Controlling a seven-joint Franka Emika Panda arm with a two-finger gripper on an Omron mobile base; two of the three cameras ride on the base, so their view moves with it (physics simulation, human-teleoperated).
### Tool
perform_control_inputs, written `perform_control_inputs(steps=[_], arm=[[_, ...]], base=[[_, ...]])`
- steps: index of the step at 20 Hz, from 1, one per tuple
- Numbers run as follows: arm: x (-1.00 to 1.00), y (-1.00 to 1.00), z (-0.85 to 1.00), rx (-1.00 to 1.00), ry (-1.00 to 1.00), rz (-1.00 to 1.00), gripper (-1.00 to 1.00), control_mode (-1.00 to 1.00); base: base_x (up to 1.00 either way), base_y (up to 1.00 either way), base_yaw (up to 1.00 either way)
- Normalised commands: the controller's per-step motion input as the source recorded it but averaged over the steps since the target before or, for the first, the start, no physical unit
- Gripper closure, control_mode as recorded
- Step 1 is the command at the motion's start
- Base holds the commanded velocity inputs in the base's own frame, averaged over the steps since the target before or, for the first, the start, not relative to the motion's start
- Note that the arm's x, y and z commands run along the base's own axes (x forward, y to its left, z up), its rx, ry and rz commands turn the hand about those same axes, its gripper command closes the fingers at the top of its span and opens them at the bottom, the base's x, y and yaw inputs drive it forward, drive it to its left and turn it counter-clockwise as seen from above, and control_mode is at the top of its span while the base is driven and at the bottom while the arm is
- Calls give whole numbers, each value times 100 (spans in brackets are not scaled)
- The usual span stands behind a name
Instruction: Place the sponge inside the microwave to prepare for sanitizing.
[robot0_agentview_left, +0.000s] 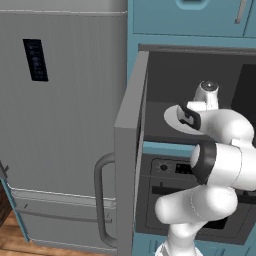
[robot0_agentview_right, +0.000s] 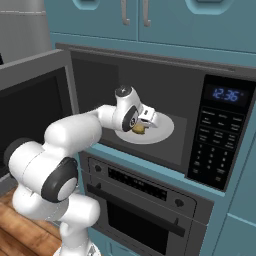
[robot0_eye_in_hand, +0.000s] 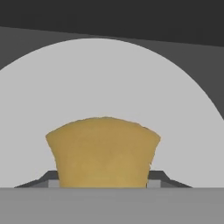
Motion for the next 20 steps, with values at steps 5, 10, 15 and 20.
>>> perform_control_inputs(steps=[5, 10, 15, 20], arm=[[1, 0, 0, 0, -7, 0, -100, -100], [0, 0, 0, 0, -10, 0, -100, -100], [-14, 7, 5, -1, -15, 2, -100, -100], [-63, 3, 48, 0, -32, 1, -100, -100]], base=[[0, 0, 0], [0, 0, 0], [0, 0, 0], [0, 0, 0]])
